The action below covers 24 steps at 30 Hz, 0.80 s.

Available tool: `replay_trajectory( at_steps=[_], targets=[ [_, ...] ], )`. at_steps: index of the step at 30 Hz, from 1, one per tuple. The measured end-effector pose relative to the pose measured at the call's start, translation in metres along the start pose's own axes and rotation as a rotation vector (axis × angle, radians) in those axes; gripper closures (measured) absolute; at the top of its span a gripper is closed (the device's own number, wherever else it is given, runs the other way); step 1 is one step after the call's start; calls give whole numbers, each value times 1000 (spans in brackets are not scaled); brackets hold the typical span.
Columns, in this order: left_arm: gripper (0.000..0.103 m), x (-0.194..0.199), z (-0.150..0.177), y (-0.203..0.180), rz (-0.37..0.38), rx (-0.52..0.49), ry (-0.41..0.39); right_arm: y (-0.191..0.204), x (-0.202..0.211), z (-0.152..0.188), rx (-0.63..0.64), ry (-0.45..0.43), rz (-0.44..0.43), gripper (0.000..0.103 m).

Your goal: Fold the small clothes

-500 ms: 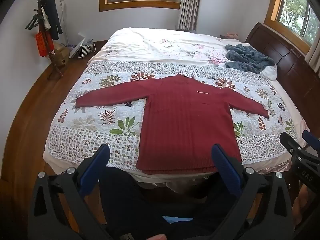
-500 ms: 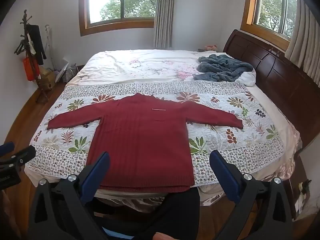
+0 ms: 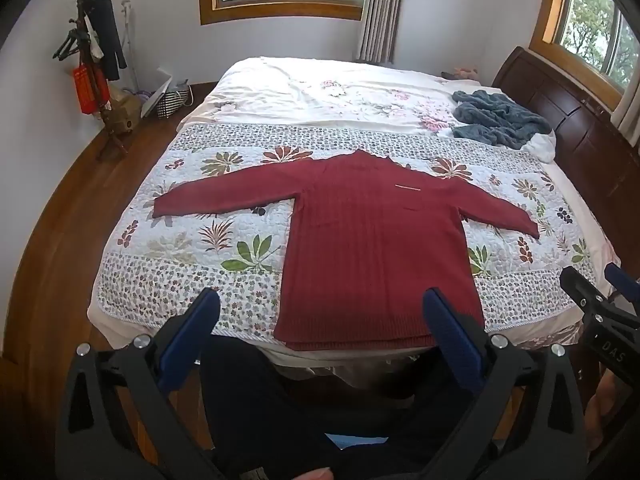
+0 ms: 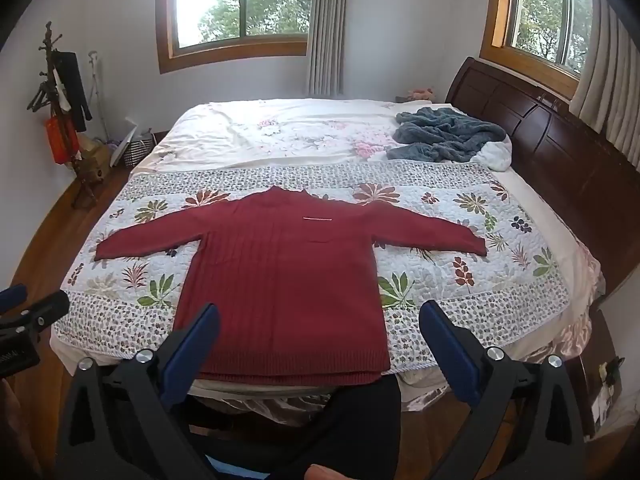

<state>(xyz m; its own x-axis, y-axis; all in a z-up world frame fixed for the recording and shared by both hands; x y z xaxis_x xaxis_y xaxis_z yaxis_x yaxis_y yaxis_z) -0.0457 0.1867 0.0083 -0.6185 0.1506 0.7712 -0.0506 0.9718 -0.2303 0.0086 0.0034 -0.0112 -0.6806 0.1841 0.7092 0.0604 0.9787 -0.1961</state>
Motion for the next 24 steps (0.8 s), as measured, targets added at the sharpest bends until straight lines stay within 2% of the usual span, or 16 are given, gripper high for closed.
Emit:
replay_trajectory(
  at_steps=[13, 24],
  targets=[
    [3, -3, -3, 8, 4, -2, -2, -2, 1, -6, 2, -7, 8, 4],
    [3, 0, 2, -2, -5, -13, -5, -7, 3, -4, -6, -14, 11, 4]
  ],
)
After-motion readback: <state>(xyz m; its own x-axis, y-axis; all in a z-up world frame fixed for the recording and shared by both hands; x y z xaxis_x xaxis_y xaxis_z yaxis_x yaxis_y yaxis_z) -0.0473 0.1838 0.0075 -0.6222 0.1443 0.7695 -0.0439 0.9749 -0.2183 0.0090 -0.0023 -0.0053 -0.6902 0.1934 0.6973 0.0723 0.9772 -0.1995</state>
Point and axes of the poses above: each gripper's, at about its wrist camera, not at the fingertips, and x roughly against the way its jaws point, y to its left, z to its underside, the point moved 1 cm from there along -x, roughly the way its jaws point, and after that the axes turned 11 degrees about z, right-handed, at the moved point
